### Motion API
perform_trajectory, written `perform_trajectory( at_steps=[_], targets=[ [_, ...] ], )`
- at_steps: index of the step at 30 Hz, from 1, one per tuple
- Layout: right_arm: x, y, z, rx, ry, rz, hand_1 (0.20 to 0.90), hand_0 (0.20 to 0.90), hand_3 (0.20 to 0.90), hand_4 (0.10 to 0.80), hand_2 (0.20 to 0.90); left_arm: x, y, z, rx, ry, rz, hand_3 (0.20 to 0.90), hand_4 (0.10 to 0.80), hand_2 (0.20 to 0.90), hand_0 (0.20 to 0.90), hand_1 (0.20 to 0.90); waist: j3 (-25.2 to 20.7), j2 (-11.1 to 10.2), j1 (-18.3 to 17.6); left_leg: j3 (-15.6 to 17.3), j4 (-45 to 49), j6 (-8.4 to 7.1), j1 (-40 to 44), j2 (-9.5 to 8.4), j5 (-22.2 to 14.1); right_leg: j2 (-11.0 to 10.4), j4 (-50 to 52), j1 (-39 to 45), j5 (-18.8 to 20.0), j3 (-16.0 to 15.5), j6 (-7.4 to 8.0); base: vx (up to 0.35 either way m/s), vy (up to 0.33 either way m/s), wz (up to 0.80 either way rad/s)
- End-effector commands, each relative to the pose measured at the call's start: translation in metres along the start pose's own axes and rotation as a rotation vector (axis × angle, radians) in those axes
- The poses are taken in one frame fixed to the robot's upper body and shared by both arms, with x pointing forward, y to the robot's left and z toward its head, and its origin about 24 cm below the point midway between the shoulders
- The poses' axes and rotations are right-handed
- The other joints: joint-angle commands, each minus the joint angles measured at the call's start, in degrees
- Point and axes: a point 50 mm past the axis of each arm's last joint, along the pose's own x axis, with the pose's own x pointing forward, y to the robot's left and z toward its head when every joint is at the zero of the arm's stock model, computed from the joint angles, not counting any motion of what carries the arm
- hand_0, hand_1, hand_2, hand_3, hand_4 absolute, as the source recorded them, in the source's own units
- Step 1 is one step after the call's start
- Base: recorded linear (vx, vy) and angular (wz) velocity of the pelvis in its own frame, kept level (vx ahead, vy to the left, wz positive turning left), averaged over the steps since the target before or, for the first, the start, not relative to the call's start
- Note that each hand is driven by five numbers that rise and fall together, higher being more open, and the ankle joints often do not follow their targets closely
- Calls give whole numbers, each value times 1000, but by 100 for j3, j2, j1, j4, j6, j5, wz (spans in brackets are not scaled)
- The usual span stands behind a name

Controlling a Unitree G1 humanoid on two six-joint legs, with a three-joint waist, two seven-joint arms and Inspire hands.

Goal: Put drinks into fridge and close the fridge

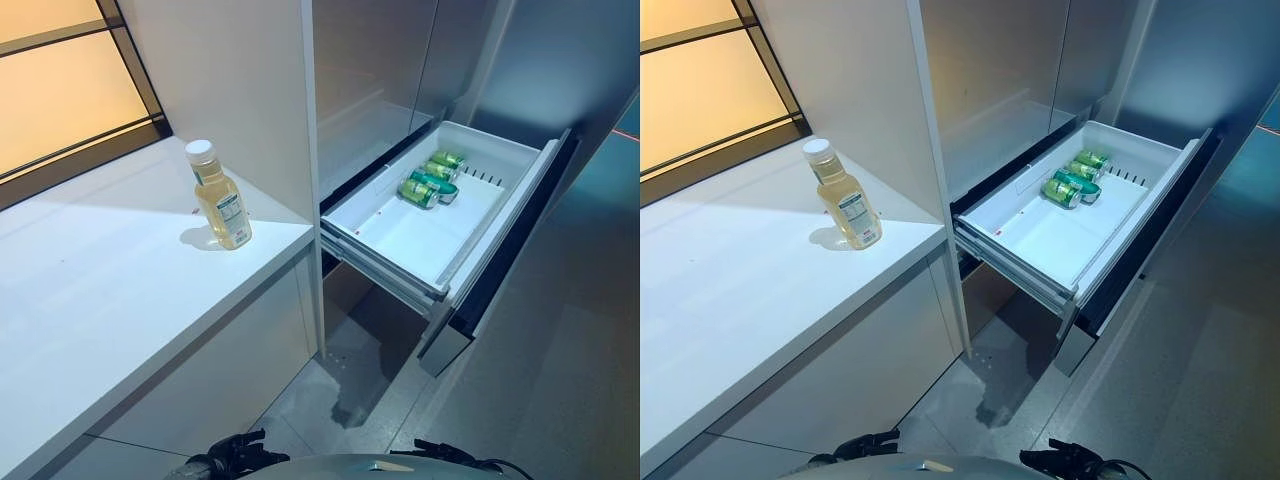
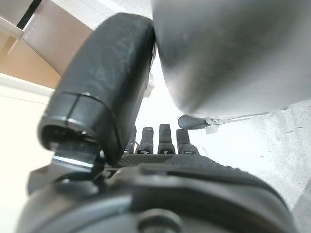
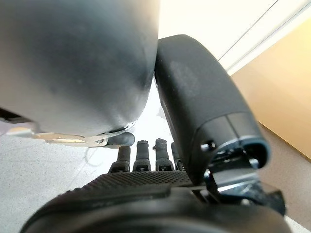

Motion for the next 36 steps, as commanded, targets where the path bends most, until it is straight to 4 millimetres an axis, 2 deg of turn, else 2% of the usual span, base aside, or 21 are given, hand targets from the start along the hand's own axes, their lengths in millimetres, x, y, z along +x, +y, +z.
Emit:
perform_trajectory(
  at_steps=[1, 12, 16, 18, 19, 21, 23, 24, 27, 28, 30, 31, 32, 33, 35, 36],
  targets=[
    [1, 2, 2, -24, 16, 17, 900, 900, 900, 800, 900, 3, -4, 10, 59, -22, -17, 900, 800, 900, 900, 900, 33, 29, 53, 330, 349, 222, -89, -277, -696, 41, 505, -338, -254, 5, 316, 0, 0, 0],
    [1, 2, 2, -27, 17, 19, 900, 900, 900, 800, 900, 3, -4, 12, 50, -52, -16, 900, 800, 900, 900, 900, 32, 24, 55, 328, 346, 226, -90, -276, -700, 49, 505, -345, -258, 16, 314, 0, 0, 0],
    [1, 2, 2, -28, 19, 17, 900, 900, 900, 800, 900, 2, -5, 24, 112, -135, -16, 900, 800, 900, 900, 900, 35, 33, 54, 329, 345, 219, -85, -274, -699, 51, 514, -344, -262, 18, 314, 0, 0, 0],
    [1, 0, 5, -35, 18, 15, 900, 900, 900, 800, 900, 0, -8, 46, 187, -263, -46, 900, 800, 900, 900, 900, 48, 52, 46, 334, 344, 202, -90, -267, -688, 57, 521, -360, -254, 35, 318, 0, 0, 0],
    [1, 0, 5, -36, 17, 15, 900, 900, 900, 800, 900, -1, -9, 48, 195, -276, -52, 900, 800, 900, 900, 900, 49, 52, 46, 336, 344, 201, -90, -266, -688, 58, 520, -360, -254, 37, 318, 0, 0, 0],
    [0, -2, 11, -42, 8, 12, 900, 900, 900, 800, 900, -8, -17, 82, 250, -412, -143, 900, 800, 900, 900, 900, 84, 79, 56, 331, 351, 197, -118, -265, -687, 59, 534, -391, -252, 53, 328, -42, 14, -2],
    [0, -4, 14, -45, 3, 11, 900, 900, 900, 800, 900, -13, -24, 98, 294, -469, -215, 900, 800, 900, 900, 900, 105, 92, 56, 337, 356, 196, -135, -260, -679, 58, 549, -412, -247, 62, 333, -46, 14, -2],
    [-1, -7, 18, -50, -2, 8, 900, 900, 900, 800, 900, -21, -32, 116, 329, -516, -319, 900, 800, 900, 900, 900, 127, 119, 59, 336, 344, 201, -144, -256, -667, 61, 552, -428, -239, 77, 338, -34, 16, -4],
    [-2, -10, 21, -52, -6, 7, 900, 900, 900, 800, 900, -34, -41, 136, 351, -547, -471, 900, 800, 900, 900, 900, 137, 153, 62, 328, 307, 211, -131, -251, -649, 70, 559, -443, -224, 100, 354, -15, 9, -3],
    [-3, -12, 23, -59, -6, 6, 900, 900, 900, 800, 900, -50, -49, 159, 366, -594, -599, 900, 800, 900, 900, 900, 129, 185, 50, 329, 278, 216, -126, -244, -635, 76, 556, -453, -214, 128, 371, 0, 0, 0],
    [-4, -14, 23, -61, -9, 5, 900, 900, 900, 800, 900, -72, -59, 181, 359, -666, -761, 900, 800, 900, 900, 900, 127, 214, 46, 321, 246, 227, -113, -242, -626, 73, 553, -461, -201, 154, 386, 0, 0, 0],
    [-4, -14, 23, -61, -9, 5, 900, 900, 900, 800, 900, -72, -59, 181, 359, -666, -761, 900, 800, 900, 900, 900, 128, 214, 46, 321, 245, 227, -112, -242, -626, 73, 553, -460, -201, 154, 386, 0, 0, 0],
    [-4, -15, 21, -58, -10, 1, 900, 900, 900, 800, 900, -103, -75, 205, 371, -769, -921, 900, 800, 900, 900, 900, 124, 239, 50, 300, 220, 245, -97, -245, -632, 72, 556, -466, -194, 173, 396, 0, 0, 0],
    [-4, -15, 20, -58, -11, -1, 900, 900, 900, 800, 900, -115, -80, 213, 371, -822, -975, 900, 800, 900, 900, 900, 117, 249, 55, 290, 213, 253, -98, -250, -634, 75, 554, -470, -194, 188, 398, 0, 0, 0],
    [-4, -15, 15, -53, -10, -7, 900, 900, 900, 800, 900, -164, -100, 238, 321, -1016, -1147, 900, 800, 900, 900, 900, 106, 273, 76, 254, 175, 285, -57, -260, -652, 72, 530, -438, -195, 206, 396, 0, 0, 0],
    [-3, -15, 14, -54, -8, -8, 900, 900, 900, 800, 900, -177, -104, 243, 297, -1068, -1182, 900, 800, 900, 900, 900, 100, 277, 76, 243, 162, 294, -37, -264, -661, 72, 526, -424, -202, 211, 393, 0, 0, 0]
  ],
)
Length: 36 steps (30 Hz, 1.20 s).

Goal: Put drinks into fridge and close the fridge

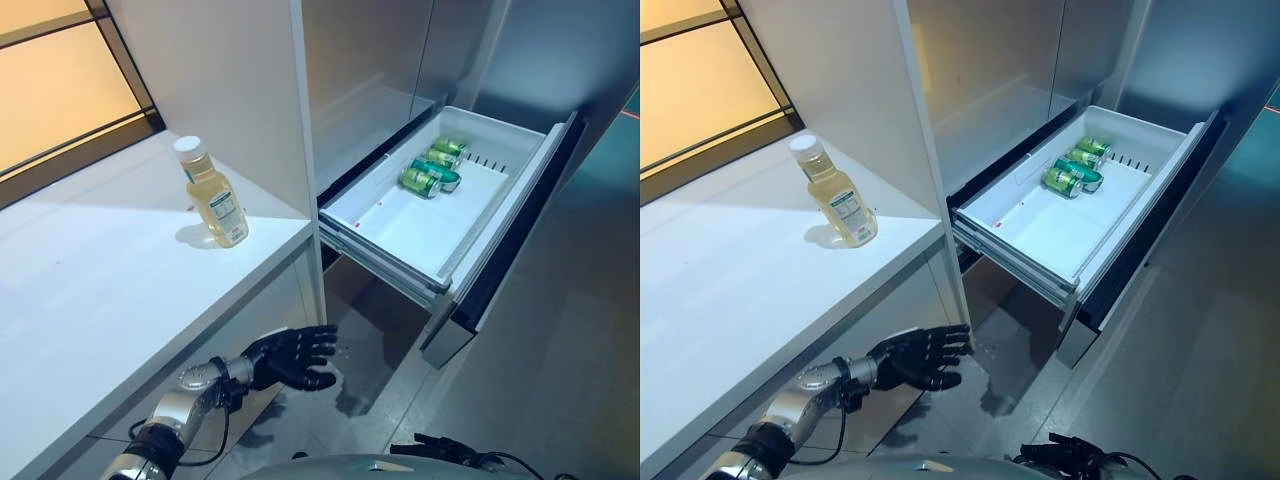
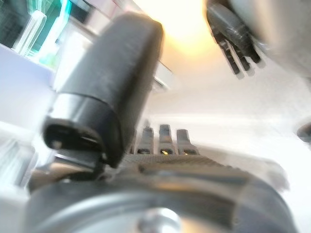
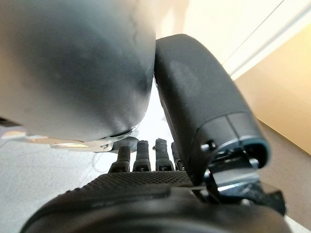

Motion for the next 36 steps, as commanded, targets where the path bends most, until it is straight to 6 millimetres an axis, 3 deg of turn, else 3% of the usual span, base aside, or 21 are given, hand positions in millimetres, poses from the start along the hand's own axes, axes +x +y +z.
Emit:
perform_trajectory(
  at_steps=[1, 4, 7, 11, 16, 25, 32, 36],
  targets=[
    [-2, -9, -3, -32, 11, -17, 900, 900, 900, 800, 900, 14, -39, 118, 36, -591, -288, 900, 800, 900, 900, 900, -164, 82, 53, 156, 156, 304, 53, -275, -688, 82, 506, -305, -245, 168, 371, 0, 0, 0],
    [0, -3, -10, -36, 24, -13, 900, 900, 900, 800, 900, 0, -46, 155, 55, -856, -251, 900, 800, 900, 900, 900, -200, 55, 30, 128, 154, 326, 128, -286, -732, 88, 500, -231, -278, 195, 359, 44, -9, 1],
    [2, 5, -17, -40, 35, -4, 900, 900, 900, 800, 900, -25, -44, 186, 182, -1105, -45, 900, 800, 900, 900, 900, -228, 2, 2, 97, 150, 334, 204, -292, -760, 102, 513, -164, -317, 201, 337, 34, -21, -3],
    [3, 11, -25, -29, 48, 5, 900, 900, 900, 800, 900, -57, -45, 213, 374, -1317, 208, 900, 800, 900, 900, 900, -288, -59, -6, 62, 124, 335, 289, -301, -774, 118, 499, -76, -368, 149, 321, 29, -29, -5],
    [3, 15, -29, -17, 64, 8, 900, 900, 900, 800, 900, -77, -57, 236, 527, -1448, 405, 900, 800, 900, 900, 900, -329, -113, 11, 14, 116, 324, 323, -305, -770, 123, 515, -38, -419, 85, 294, 15, -16, 5],
    [4, 18, -25, -25, 65, 7, 900, 900, 900, 800, 900, -83, -60, 254, 811, -1362, 721, 900, 800, 900, 900, 900, -278, -136, 10, 24, 137, 304, 320, -294, -762, 137, 541, -26, -461, 62, 258, 3, -2, 1],
    [5, 18, -17, -20, 55, 8, 900, 900, 900, 800, 900, -82, -24, 246, 846, -1173, 988, 900, 800, 900, 900, 900, -212, -124, 41, 26, 174, 299, 285, -308, -756, 129, 548, -28, -455, 52, 267, 0, 0, 0],
    [5, 17, -15, -18, 53, 3, 900, 900, 900, 800, 900, -89, -8, 237, 827, -1154, 1111, 900, 800, 900, 900, 900, -185, -124, 54, 38, 218, 296, 257, -312, -764, 120, 566, -41, -460, 55, 268, 0, 0, 0]
  ],
)
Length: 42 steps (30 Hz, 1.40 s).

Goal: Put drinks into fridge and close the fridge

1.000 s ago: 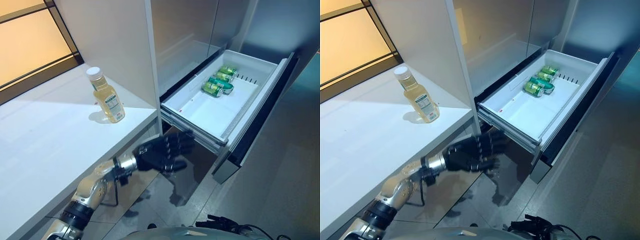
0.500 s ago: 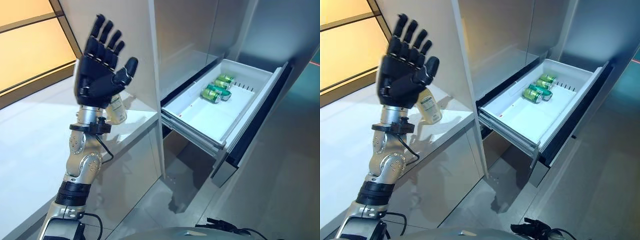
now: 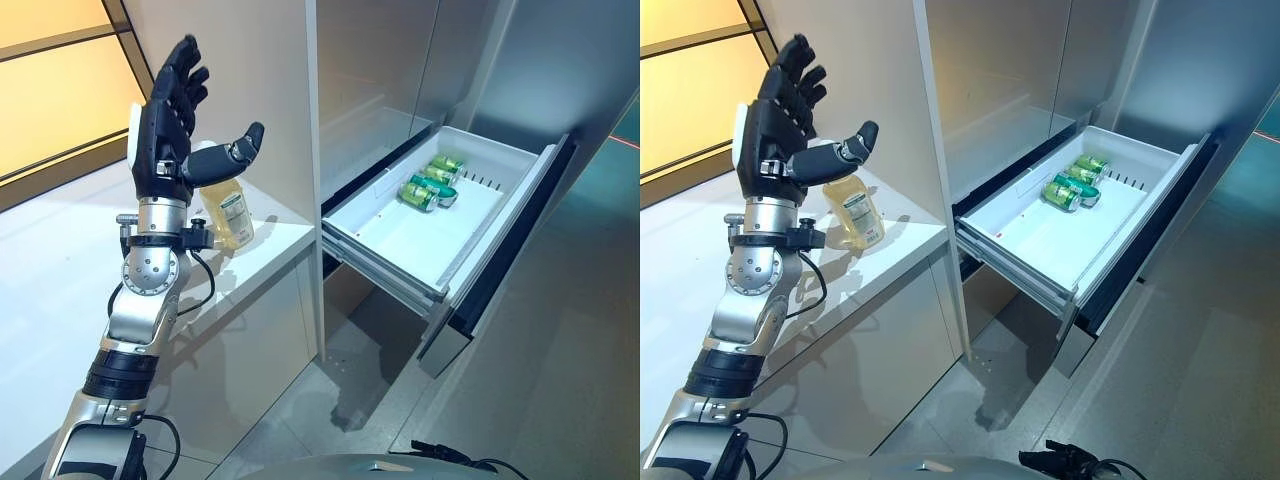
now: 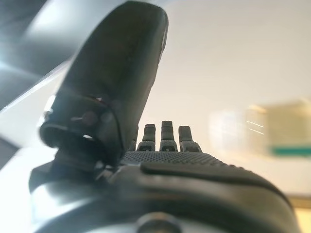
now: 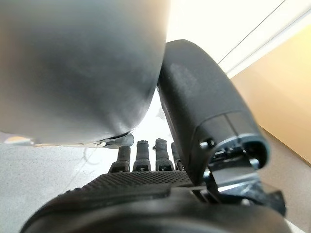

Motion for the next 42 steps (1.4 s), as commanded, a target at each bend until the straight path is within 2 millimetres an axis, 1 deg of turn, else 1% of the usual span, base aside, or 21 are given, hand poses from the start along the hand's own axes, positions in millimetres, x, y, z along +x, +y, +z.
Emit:
perform_trajectory(
  at_steps=[1, 3, 8, 18, 23, 27, 29, 34, 36, 42],
  targets=[
    [1, 4, 1, -28, 22, 10, 900, 900, 900, 800, 900, 29, 13, 42, 67, -256, 125, 900, 800, 900, 900, 900, 11, 91, 46, 162, 219, 303, 33, -306, -762, 109, 686, -356, -515, 111, 273, 0, 0, 0],
    [1, 4, 1, -30, 25, 8, 900, 900, 900, 800, 900, 27, 19, 38, 98, -266, 180, 900, 800, 900, 900, 900, 21, 82, 45, 172, 233, 300, 27, -308, -765, 107, 687, -355, -514, 114, 271, 0, 0, 0],
    [1, 3, 0, -34, 25, 6, 900, 900, 900, 800, 900, 24, 24, 34, 129, -260, 219, 900, 800, 900, 900, 900, 46, 71, 29, 196, 278, 289, 16, -305, -781, 102, 718, -362, -528, 128, 272, 0, 0, 0],
    [1, 2, 4, -44, 20, 8, 900, 900, 900, 800, 900, 18, 17, 16, 119, -162, 210, 900, 800, 900, 900, 900, 113, 67, -14, 249, 302, 291, 27, -299, -806, 103, 757, -374, -542, 174, 295, 0, 0, 0],
    [0, 1, 4, -48, 23, 5, 900, 900, 900, 800, 900, 17, 15, 6, 61, -93, 198, 900, 800, 900, 900, 900, 132, 68, -33, 270, 313, 294, 28, -300, -810, 102, 766, -382, -536, 188, 311, 0, 0, 0],
    [0, 1, 5, -48, 22, 4, 900, 900, 900, 800, 900, 12, 9, -5, 9, -32, 180, 900, 800, 900, 900, 900, 154, 63, -42, 286, 318, 299, 32, -302, -818, 103, 767, -382, -534, 206, 320, 0, 0, 0],
    [0, 1, 6, -49, 22, 4, 900, 900, 900, 800, 900, 11, 7, -7, 9, -16, 177, 900, 800, 900, 900, 900, 160, 65, -45, 291, 316, 299, 41, -303, -819, 102, 764, -375, -531, 210, 325, 0, 0, 0],
    [0, 0, 7, -48, 19, 5, 900, 900, 900, 800, 900, 6, 7, -23, 7, 72, 178, 900, 800, 900, 900, 900, 186, 64, -66, 311, 328, 304, 53, -306, -832, 104, 769, -375, -525, 239, 338, 0, 0, 0],
    [0, 0, 7, -49, 19, 5, 900, 900, 900, 800, 900, 5, 7, -25, 3, 82, 176, 900, 800, 900, 900, 900, 188, 67, -68, 316, 326, 305, 56, -306, -834, 105, 768, -373, -525, 241, 339, 0, 0, 0],
    [0, 1, 8, -47, 20, 3, 900, 900, 900, 800, 900, -1, 6, -39, 3, 155, 168, 900, 800, 900, 900, 900, 196, 79, -81, 343, 336, 303, 54, -307, -832, 107, 757, -370, -510, 260, 351, 0, 0, 0]
  ],
)
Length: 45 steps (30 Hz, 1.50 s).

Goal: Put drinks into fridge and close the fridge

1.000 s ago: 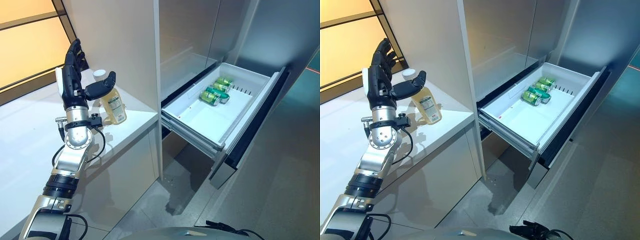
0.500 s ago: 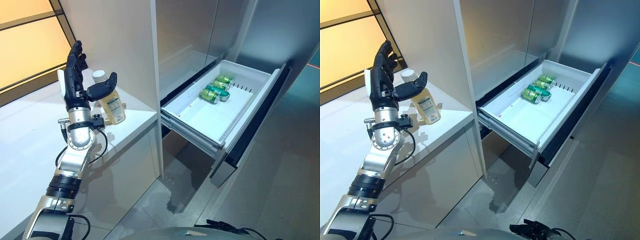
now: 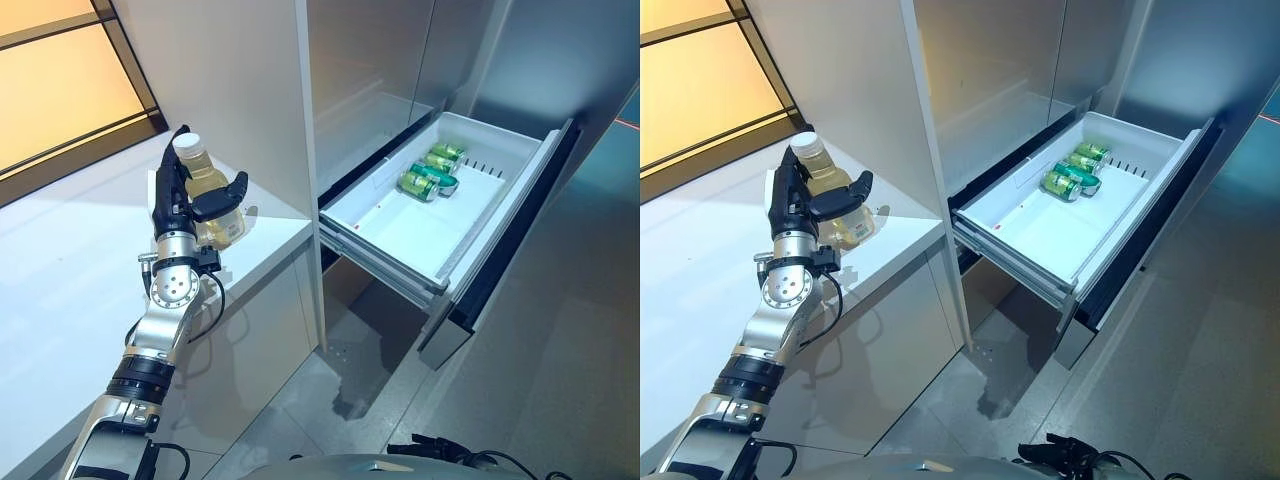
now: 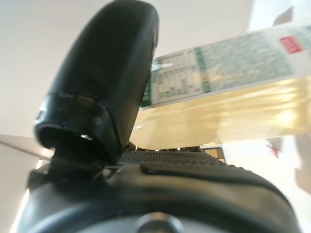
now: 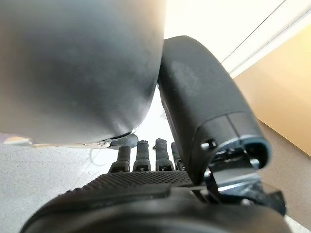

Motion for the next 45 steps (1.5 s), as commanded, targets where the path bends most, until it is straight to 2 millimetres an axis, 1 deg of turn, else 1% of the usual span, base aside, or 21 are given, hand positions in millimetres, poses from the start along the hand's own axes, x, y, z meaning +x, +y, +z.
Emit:
perform_trajectory(
  at_steps=[1, 7, 16, 17, 18, 19, 20, 21, 23, 26, 28, 34, 35, 36, 38, 39, 40, 42, 43, 44, 45],
  targets=[
    [1, 2, 0, -43, 21, 5, 900, 900, 900, 800, 900, 18, 3, 22, -22, -102, 13, 900, 800, 900, 900, 900, -36, 8, -43, 268, 336, 302, 44, -311, -831, 105, 750, -366, -506, 229, 351, 0, 0, 0],
    [0, 1, 0, -42, 22, 3, 900, 900, 900, 800, 900, 16, 5, 13, -2, -71, 24, 900, 800, 900, 900, 900, -36, 18, -62, 277, 338, 302, 60, -318, -841, 106, 742, -352, -508, 250, 360, 0, 0, 0],
    [0, 1, 1, -38, 22, 4, 900, 900, 900, 800, 900, 18, 6, 16, -76, -78, 49, 900, 800, 900, 900, 900, -41, 13, -66, 279, 325, 296, 72, -319, -835, 105, 730, -340, -500, 260, 366, 0, 0, 0],
    [0, 1, 2, -39, 21, 5, 900, 900, 900, 800, 900, 17, 5, 17, -95, -84, 51, 741, 641, 764, 764, 764, -38, 12, -68, 275, 318, 296, 74, -318, -833, 105, 732, -343, -500, 261, 366, 0, 0, 0],
    [1, 2, 3, -40, 21, 5, 900, 900, 900, 800, 900, 17, 4, 18, -120, -88, 54, 683, 583, 714, 714, 714, -36, 11, -69, 268, 315, 297, 76, -319, -830, 107, 731, -343, -499, 265, 366, 0, 0, 0],
    [1, 2, 2, -40, 21, 6, 900, 900, 900, 800, 900, 17, 4, 19, -142, -96, 54, 483, 383, 542, 542, 542, -37, 9, -67, 265, 315, 298, 79, -320, -832, 107, 730, -339, -500, 266, 365, 0, 0, 0],
    [1, 2, 2, -40, 21, 6, 900, 900, 900, 800, 900, 17, 4, 21, -160, -104, 54, 409, 309, 479, 479, 479, -39, 8, -66, 263, 316, 298, 80, -320, -833, 107, 730, -337, -501, 267, 365, 0, 0, 0],
    [1, 2, 2, -42, 21, 8, 900, 900, 900, 800, 900, 17, 4, 24, -197, -122, 59, 315, 215, 399, 399, 399, -37, 4, -66, 263, 314, 297, 83, -320, -835, 107, 728, -334, -501, 266, 367, 0, 0, 0],
    [1, 2, 3, -42, 22, 9, 900, 900, 900, 800, 900, 17, 3, 34, -343, -178, 72, 200, 100, 300, 300, 300, -46, -7, -61, 257, 309, 293, 84, -319, -834, 107, 723, -330, -502, 267, 367, 0, 0, 0],
    [1, 3, 4, -42, 24, 11, 900, 900, 900, 800, 900, 13, 1, 45, -477, -245, 81, 200, 100, 300, 300, 300, -46, -22, -52, 238, 294, 285, 96, -314, -832, 110, 721, -322, -505, 266, 360, 0, 0, 0],
    [2, 5, 4, -42, 25, 13, 900, 900, 900, 800, 900, 10, -3, 59, -553, -316, 84, 200, 100, 300, 300, 300, -49, -38, -41, 217, 284, 280, 104, -312, -827, 114, 721, -310, -512, 264, 349, 0, 0, 0],
    [3, 9, 4, -57, 16, 18, 900, 900, 900, 800, 900, 4, -9, 101, -638, -502, 15, 200, 100, 300, 300, 300, -64, -63, -30, 185, 258, 277, 109, -308, -829, 120, 717, -300, -534, 249, 334, 0, 0, 0],
    [3, 9, 6, -71, 2, 22, 900, 900, 900, 800, 900, 2, -11, 110, -642, -547, -14, 200, 100, 300, 300, 300, -66, -68, -32, 179, 249, 278, 117, -306, -827, 122, 719, -299, -536, 250, 333, 0, 0, 0],
    [3, 10, 7, -87, -10, 24, 900, 900, 900, 800, 900, 1, -12, 115, -644, -571, -30, 200, 100, 300, 300, 300, -62, -72, -33, 177, 249, 278, 119, -304, -828, 122, 721, -297, -536, 250, 332, 0, 0, 0],
    [2, 13, 17, -171, -73, 27, 900, 900, 900, 800, 900, -3, -15, 130, -662, -632, -103, 200, 100, 300, 300, 300, -64, -82, -28, 174, 246, 278, 118, -300, -829, 123, 721, -298, -535, 247, 337, 0, 0, 0],
    [2, 15, 23, -215, -110, 31, 900, 900, 900, 800, 900, -5, -17, 135, -684, -647, -144, 200, 100, 300, 300, 300, -59, -86, -25, 173, 243, 279, 117, -298, -829, 124, 720, -300, -531, 246, 338, 0, 0, 0],
    [0, 21, 39, -292, -192, 39, 900, 900, 900, 800, 900, -8, -22, 141, -731, -658, -242, 200, 100, 300, 300, 300, -45, -91, -26, 169, 246, 278, 114, -293, -830, 123, 726, -304, -527, 245, 338, 0, 0, 0],
    [-7, 37, 69, -375, -323, 75, 900, 900, 900, 800, 900, -15, -35, 145, -821, -640, -411, 200, 100, 300, 300, 300, -21, -102, -43, 160, 238, 278, 105, -286, -815, 123, 741, -325, -515, 248, 338, -33, -19, 1],
    [-10, 41, 76, -396, -362, 88, 900, 900, 900, 800, 900, -16, -39, 145, -853, -620, -459, 200, 100, 300, 300, 300, -11, -105, -48, 159, 237, 277, 101, -283, -811, 123, 747, -332, -510, 248, 339, -42, -21, 0],
    [-17, 52, 91, -431, -436, 122, 900, 900, 900, 800, 900, -20, -47, 144, -898, -598, -544, 200, 100, 300, 300, 300, 9, -112, -67, 163, 232, 276, 96, -277, -807, 122, 756, -345, -506, 251, 345, -59, -25, 0],
    [-30, 69, 109, -463, -525, 174, 900, 900, 900, 800, 900, -26, -56, 141, -956, -561, -649, 200, 100, 300, 300, 300, 39, -122, -105, 171, 224, 279, 92, -272, -797, 117, 765, -362, -494, 253, 354, -57, -22, 0]
  ],
)
